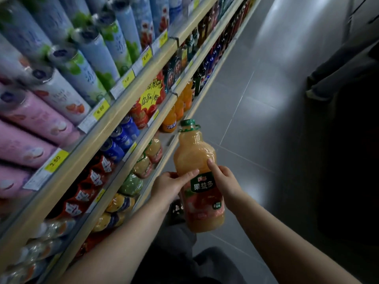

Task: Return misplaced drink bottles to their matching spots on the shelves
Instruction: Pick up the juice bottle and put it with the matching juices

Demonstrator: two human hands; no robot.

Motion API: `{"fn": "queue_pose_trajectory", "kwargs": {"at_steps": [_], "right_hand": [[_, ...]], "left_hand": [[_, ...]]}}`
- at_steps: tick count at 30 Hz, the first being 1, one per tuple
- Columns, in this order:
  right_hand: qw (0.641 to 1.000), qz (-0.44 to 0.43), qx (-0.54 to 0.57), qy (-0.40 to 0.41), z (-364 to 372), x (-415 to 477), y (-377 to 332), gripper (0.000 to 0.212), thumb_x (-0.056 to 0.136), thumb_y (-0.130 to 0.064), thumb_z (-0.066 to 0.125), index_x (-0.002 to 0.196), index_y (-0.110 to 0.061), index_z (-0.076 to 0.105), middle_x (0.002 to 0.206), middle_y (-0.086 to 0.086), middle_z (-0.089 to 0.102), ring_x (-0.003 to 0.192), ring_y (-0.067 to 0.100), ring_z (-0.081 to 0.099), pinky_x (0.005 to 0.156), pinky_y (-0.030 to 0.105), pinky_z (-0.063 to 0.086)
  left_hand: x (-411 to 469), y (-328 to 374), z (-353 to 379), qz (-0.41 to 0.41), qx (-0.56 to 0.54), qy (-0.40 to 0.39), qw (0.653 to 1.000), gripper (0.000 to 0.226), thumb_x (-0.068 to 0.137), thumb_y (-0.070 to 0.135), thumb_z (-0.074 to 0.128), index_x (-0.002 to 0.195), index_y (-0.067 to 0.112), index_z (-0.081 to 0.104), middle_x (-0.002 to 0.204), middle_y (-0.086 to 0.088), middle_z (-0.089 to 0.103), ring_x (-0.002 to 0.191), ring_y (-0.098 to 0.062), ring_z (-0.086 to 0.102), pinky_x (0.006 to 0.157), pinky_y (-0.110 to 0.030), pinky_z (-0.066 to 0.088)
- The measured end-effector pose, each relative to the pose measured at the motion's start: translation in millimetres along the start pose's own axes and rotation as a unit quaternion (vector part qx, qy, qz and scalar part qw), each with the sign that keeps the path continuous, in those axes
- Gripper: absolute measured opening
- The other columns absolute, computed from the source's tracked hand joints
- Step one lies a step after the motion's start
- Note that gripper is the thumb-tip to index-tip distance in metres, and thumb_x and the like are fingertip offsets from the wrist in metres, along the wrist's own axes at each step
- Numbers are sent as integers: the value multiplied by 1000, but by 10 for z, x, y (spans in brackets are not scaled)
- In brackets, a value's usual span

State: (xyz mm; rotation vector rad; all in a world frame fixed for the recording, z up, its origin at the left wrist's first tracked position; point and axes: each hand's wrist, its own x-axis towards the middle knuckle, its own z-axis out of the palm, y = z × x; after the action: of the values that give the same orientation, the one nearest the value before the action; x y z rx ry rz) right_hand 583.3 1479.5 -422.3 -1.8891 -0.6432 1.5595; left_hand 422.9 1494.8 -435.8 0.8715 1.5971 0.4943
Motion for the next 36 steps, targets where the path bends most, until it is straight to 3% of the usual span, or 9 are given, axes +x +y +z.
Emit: {"fn": "queue_pose_trajectory", "kwargs": {"at_steps": [5,14,18,20,22,27,29,32,36], "right_hand": [[1000,2,3,-28,1,463,-426,72,76,-69,57,114,-7,54,104,9,67,94,21,67,82,38,55],[988,32,-63,-138,-82,1490,-1009,95,66,-75,61,127,-3,52,119,18,63,106,32,63,95,49,49],[972,51,-105,-203,-221,1985,-1245,94,60,-73,62,123,-4,52,114,17,66,101,31,66,93,49,51],[963,61,-130,-227,-291,2219,-1319,90,60,-71,64,122,-7,51,114,16,65,100,29,66,91,48,53],[956,54,-157,-240,-332,2460,-1339,73,71,-65,63,117,-10,51,110,12,65,97,25,67,87,43,55],[943,40,-219,-246,-316,3127,-1043,60,82,-57,60,117,-9,50,105,12,65,91,23,67,80,40,57],[939,41,-227,-255,-263,3468,-768,58,85,-53,59,118,-6,50,107,15,65,93,26,67,84,44,56],[928,42,-232,-287,-185,3974,-300,57,88,-47,59,117,1,53,106,21,67,93,31,69,84,46,56],[916,40,-232,-325,-41,4657,249,52,79,-50,63,106,-5,60,94,12,71,79,19,73,63,29,58]], "left_hand": [[452,396,-19,-1,-14,3,1000,80,23,81,74,81,26,70,77,10,75,81,-13,69,79,-35,56],[1100,758,188,-52,-66,87,993,57,38,76,75,63,24,70,66,15,73,68,-5,68,72,-30,53],[1405,887,447,-80,-109,131,982,32,37,73,76,58,50,68,62,20,70,59,2,66,64,-25,47],[1565,925,585,-94,-137,150,975,38,31,74,77,59,50,69,63,21,71,70,-4,67,67,-27,49],[1742,918,733,-105,-172,160,966,51,29,72,79,64,36,72,66,15,72,76,-10,68,67,-28,50],[2229,584,1077,-123,-191,186,956,69,39,71,79,76,13,72,76,-2,74,75,-20,69,81,-36,54],[2524,282,1220,-125,-203,193,952,71,37,72,77,78,14,73,79,-2,75,79,-21,69,79,-36,54],[2958,-197,1386,-145,-219,201,944,71,33,73,76,80,20,71,80,6,74,76,-10,67,62,-23,47],[3602,-768,1509,-157,-234,210,936,83,21,74,75,83,20,68,81,6,72,77,-11,66,63,-24,48]]}}
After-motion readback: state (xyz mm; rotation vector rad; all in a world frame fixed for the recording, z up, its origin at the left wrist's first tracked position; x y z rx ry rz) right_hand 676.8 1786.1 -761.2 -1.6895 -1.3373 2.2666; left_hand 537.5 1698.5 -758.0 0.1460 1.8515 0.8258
